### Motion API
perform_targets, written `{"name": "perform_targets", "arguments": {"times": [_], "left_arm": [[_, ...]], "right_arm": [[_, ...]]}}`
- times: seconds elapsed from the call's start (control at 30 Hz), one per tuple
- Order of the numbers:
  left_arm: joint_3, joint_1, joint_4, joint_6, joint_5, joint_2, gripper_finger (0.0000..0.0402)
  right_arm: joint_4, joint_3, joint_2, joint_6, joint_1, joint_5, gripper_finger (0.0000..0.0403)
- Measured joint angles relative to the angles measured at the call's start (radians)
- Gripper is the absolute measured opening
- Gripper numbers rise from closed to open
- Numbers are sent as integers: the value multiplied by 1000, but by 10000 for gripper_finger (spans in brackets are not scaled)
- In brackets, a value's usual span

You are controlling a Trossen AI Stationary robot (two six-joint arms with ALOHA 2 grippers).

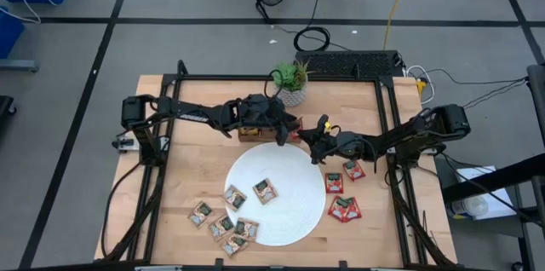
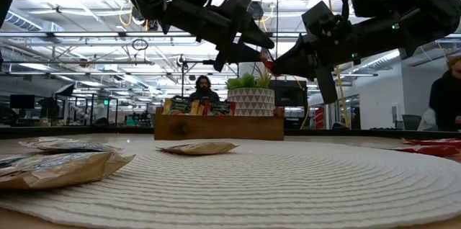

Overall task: Pick & Place Tea
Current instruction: Put the strawberry tea bag into the wooden organizer

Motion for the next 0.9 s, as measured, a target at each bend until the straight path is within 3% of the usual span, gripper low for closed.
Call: {"name": "perform_targets", "arguments": {"times": [0.07,0.2,0.27,0.37,0.5,0.7,0.8,0.9], "left_arm": [[0,1,0,0,0,0,150],[0,9,0,29,68,0,42],[0,15,0,67,93,0,14],[0,12,7,175,86,0,5],[-3,-11,-7,416,63,-46,3],[-6,-31,-178,618,-52,-182,2],[-50,-31,-242,697,-30,-222,2],[-135,-22,-203,829,65,-257,1]], "right_arm": [[0,0,0,0,0,1,5],[-1,0,0,0,0,1,5],[0,0,0,0,0,1,5],[-1,0,0,34,0,2,6],[12,-3,-3,180,0,4,38],[-37,-38,-11,394,0,7,88],[-28,-57,-42,433,0,8,99],[-40,-75,-78,441,-1,6,102]]}}
